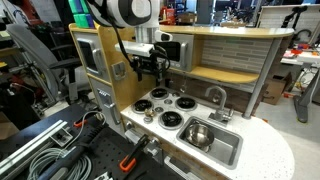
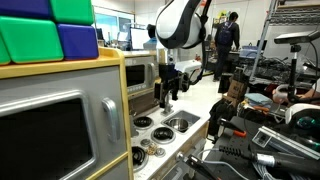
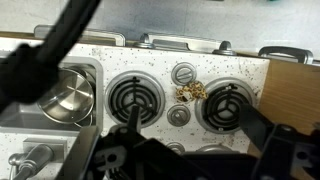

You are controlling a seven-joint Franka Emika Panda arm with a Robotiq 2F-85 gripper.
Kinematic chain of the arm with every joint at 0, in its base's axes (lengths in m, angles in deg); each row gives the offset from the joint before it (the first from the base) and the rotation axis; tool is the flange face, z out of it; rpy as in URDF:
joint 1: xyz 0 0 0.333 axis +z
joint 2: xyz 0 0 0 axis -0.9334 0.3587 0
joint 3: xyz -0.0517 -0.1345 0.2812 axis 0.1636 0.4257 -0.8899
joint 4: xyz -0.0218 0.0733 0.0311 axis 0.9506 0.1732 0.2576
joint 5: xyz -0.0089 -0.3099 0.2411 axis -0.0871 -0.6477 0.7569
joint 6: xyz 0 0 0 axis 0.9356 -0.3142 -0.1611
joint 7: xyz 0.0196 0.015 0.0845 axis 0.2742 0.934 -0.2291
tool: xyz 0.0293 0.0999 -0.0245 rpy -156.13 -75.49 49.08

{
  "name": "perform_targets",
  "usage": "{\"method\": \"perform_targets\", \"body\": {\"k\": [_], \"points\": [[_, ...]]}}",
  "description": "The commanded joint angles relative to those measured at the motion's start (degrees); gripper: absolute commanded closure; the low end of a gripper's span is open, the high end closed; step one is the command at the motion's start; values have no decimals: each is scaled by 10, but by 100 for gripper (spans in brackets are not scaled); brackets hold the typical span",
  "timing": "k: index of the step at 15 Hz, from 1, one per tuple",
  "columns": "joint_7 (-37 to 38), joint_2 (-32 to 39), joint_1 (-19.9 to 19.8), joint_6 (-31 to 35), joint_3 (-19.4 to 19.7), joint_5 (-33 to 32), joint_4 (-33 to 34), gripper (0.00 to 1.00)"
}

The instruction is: Put the doll in the pot in the sink

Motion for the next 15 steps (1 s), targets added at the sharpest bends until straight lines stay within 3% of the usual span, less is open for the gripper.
{"method": "perform_targets", "body": {"k": [1, 4, 10, 15], "points": [[4, 0, -6, -5, -7, -4, 3, 0], [25, 10, -3, 12, -1, -6, 3, 0], [62, 125, 3, 136, -1, 0, 24, 0], [68, 203, 1, 167, -19, 15, 64, 0]]}}
